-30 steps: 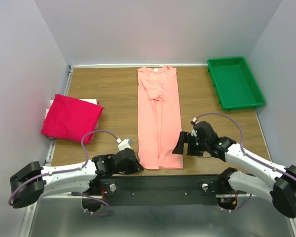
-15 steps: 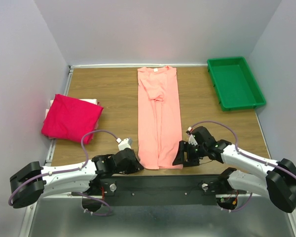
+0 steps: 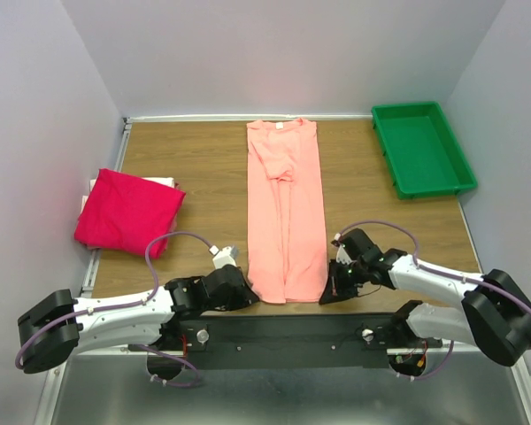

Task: Fold and stack the t-shirts
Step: Fold the tshirt

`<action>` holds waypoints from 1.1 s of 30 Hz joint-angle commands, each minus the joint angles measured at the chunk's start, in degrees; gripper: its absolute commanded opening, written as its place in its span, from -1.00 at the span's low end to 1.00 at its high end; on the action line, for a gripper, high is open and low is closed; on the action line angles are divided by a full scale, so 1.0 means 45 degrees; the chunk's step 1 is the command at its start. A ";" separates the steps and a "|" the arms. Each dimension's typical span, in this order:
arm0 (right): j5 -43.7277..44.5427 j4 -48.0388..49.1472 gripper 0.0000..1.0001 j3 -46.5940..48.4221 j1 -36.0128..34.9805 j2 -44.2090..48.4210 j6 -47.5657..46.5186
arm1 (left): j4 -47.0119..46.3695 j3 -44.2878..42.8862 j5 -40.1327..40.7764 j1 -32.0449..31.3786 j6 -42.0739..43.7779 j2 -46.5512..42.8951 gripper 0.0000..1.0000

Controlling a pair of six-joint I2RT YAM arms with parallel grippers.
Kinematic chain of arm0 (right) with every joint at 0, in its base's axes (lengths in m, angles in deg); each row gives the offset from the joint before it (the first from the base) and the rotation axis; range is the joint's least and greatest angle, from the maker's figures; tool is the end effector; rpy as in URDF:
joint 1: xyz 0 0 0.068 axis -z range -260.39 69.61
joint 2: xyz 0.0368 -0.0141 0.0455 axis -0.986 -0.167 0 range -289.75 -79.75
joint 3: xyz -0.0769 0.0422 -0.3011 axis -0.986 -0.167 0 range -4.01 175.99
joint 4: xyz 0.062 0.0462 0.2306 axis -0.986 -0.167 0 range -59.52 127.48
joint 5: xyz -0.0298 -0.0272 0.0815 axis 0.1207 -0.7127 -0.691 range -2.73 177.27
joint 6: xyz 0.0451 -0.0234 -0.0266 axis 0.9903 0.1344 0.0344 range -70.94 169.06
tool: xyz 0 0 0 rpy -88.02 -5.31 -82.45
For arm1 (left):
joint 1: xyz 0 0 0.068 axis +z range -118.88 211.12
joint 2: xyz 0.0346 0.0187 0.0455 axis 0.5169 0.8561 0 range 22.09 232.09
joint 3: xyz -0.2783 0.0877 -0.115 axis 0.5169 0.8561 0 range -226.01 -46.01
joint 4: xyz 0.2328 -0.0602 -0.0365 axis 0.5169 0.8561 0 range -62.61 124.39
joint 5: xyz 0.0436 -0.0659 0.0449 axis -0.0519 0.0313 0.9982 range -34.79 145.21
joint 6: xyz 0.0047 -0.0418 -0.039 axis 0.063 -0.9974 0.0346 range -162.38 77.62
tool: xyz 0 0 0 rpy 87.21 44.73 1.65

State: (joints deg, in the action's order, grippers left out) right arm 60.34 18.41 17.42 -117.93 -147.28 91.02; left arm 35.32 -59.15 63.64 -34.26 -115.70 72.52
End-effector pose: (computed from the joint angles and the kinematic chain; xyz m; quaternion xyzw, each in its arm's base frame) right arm 0.1069 0.1054 0.1755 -0.0134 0.9510 0.3086 0.0154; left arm 0.0560 -0.1077 0.1796 -0.0917 0.9179 -0.3316 0.1975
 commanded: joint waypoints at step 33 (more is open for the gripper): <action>0.9462 0.0214 -0.99 0.9240 0.0587 -0.3997 -0.0982 | -0.1155 -0.9049 0.3011 0.4822 0.6800 0.6584 -1.00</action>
State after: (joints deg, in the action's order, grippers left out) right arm 98.15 18.65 55.93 -116.46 -163.19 87.93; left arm 31.43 -97.18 75.73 -13.87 -88.86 100.15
